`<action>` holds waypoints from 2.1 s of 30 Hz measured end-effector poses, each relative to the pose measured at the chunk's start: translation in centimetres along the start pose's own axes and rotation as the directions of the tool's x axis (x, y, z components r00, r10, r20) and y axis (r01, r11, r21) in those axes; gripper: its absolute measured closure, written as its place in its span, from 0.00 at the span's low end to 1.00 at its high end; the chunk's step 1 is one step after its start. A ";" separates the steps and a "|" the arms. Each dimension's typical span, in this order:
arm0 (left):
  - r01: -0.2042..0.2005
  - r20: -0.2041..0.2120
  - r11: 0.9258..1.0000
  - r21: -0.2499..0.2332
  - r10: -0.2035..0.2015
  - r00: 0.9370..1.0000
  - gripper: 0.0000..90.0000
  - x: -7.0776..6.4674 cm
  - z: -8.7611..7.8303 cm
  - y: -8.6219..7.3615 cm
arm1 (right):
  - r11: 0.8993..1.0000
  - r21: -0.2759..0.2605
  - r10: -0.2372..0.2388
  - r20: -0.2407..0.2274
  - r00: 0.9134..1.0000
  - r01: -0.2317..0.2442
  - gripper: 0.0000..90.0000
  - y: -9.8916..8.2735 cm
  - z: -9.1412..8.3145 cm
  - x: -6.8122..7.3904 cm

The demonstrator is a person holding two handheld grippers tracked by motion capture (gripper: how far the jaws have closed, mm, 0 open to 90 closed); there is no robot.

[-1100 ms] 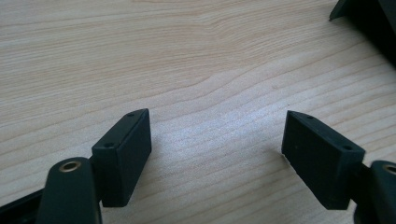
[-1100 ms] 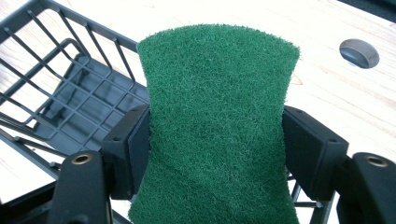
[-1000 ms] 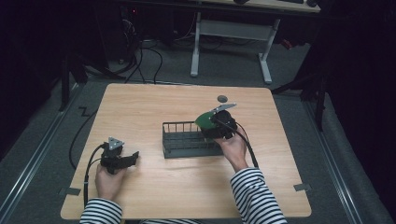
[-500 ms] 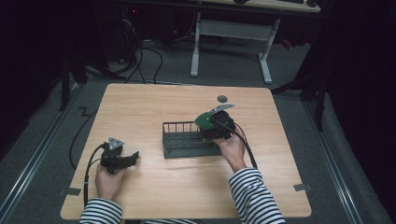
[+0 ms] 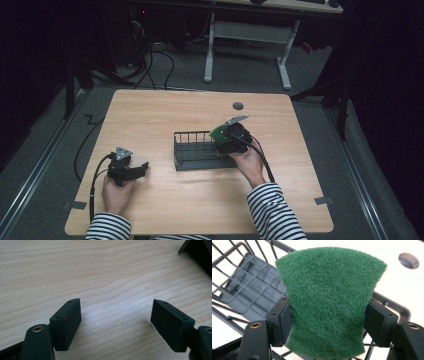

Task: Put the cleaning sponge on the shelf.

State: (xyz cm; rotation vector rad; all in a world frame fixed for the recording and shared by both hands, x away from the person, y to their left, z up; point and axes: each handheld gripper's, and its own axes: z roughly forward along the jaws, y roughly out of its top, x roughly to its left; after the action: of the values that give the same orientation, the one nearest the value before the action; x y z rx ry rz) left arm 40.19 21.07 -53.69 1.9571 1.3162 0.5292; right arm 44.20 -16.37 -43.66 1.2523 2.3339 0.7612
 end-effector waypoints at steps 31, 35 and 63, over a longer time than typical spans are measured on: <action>-0.012 -0.004 1.000 0.007 0.012 1.000 0.27 -0.1 0.0 0.0 | 0.968 -0.176 0.170 -0.075 0.983 -0.180 0.26 -4.6 -6.4 -4.5; -0.012 -0.006 1.000 0.006 0.012 1.000 0.27 -0.1 0.0 0.0 | 0.952 -0.220 0.202 -0.079 0.976 -0.215 0.29 -5.8 -7.9 -5.5; -0.026 -0.018 1.000 0.011 0.026 1.000 0.27 -0.3 0.1 0.0 | 0.896 -0.252 0.356 -0.084 0.931 -0.365 0.33 -15.5 -9.4 -9.7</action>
State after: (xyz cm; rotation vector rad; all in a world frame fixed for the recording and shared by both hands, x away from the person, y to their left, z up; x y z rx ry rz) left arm 40.11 20.76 -53.70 1.9844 1.3088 0.5547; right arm 34.19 -34.24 -45.21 1.5754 1.9603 1.1806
